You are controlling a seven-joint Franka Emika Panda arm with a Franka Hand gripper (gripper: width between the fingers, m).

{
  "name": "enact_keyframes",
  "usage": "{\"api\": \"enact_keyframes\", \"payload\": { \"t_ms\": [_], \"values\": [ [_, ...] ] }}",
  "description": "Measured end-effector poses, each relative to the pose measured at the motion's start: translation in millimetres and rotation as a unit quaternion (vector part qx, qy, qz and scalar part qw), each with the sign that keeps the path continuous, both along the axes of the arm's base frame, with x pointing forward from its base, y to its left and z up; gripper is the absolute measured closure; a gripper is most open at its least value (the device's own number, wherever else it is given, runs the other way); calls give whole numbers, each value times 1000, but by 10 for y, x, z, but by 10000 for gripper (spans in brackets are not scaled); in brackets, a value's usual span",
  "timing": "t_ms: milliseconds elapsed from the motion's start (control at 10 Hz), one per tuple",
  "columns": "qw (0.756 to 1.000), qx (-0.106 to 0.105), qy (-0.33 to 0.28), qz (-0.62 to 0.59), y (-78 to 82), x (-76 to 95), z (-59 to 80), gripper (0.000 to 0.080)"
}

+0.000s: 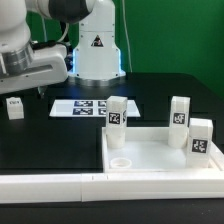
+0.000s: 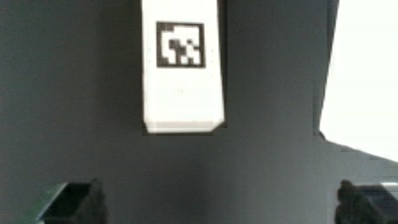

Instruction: Assemble square table

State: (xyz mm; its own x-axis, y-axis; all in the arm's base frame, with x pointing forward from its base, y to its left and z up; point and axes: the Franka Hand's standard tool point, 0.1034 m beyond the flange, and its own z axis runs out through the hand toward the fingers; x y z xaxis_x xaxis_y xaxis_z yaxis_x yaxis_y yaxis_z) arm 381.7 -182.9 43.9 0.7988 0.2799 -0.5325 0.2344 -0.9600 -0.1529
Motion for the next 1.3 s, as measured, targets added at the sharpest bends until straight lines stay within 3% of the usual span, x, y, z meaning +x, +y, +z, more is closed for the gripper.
{"api": "enact_keyframes", "payload": {
  "t_ms": [400,600,700,1100,1300],
  "values": [
    [1000,2,22,5,26,11,-44,150],
    [998,-22,56,25,-213,-203,-145,150],
    [997,-26,61,25,-235,-229,-153,150],
    [996,-27,75,28,-202,-249,-172,150],
    [986,-69,143,59,-118,-306,-258,150]
  ]
}}
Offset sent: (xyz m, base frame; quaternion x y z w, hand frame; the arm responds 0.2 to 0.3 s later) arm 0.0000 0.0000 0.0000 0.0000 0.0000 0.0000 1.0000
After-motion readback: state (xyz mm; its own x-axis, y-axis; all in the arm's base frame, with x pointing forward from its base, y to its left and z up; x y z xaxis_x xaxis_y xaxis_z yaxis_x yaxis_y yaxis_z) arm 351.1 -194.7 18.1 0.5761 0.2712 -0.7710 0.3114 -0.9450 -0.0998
